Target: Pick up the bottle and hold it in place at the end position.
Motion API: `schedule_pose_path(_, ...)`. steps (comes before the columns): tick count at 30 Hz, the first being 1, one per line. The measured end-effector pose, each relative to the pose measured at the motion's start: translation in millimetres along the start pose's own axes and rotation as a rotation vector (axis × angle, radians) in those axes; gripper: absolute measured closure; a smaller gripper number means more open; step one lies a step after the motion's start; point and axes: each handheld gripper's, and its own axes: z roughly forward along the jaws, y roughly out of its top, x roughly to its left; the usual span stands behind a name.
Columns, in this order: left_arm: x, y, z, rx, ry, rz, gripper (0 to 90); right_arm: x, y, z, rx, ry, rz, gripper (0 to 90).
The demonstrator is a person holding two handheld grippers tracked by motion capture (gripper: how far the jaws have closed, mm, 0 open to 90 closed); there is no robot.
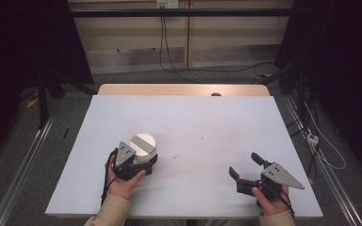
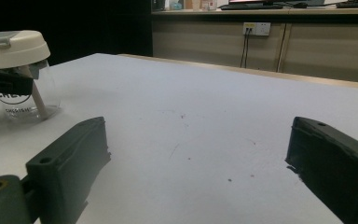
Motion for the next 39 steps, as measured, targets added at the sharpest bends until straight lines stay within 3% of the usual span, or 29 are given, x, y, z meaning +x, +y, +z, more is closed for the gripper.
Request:
schedule_pose_path(9, 1.0, -0.3, 0.0, -0.011, -0.010, 0.004, 17.3, -0.1, 0.2, -0.2, -0.004, 0.001, -0.005, 4.8)
schedule_pose_path(14, 0.7, 1.3, 0.0, -0.039, -0.039, -0.013, 17.7, -0.3, 0.4, -0.4, -0.007, 0.002, -0.009, 4.8)
schedule_pose_path(19, 3.7, 4.6, 2.7, -0.063, -0.047, -0.049, 18.1, 0.1, 0.7, -0.4, -0.010, 0.004, -0.005, 4.8)
schedule_pose_path(22, 4.1, 7.5, 6.1, -0.069, -0.045, -0.047, 18.3, 0.1, 0.9, -0.4, -0.010, 0.004, -0.006, 4.8)
schedule_pose_path(33, 0.9, 21.4, 12.1, -0.079, -0.066, -0.004, 18.5, -1.4, 0.8, -0.9, -0.013, 0.005, -0.009, 4.8)
schedule_pose_path(39, -6.9, 28.2, 11.2, -0.071, -0.108, 0.030, 18.5, -1.2, 1.1, -1.3, -0.012, 0.003, -0.008, 4.8)
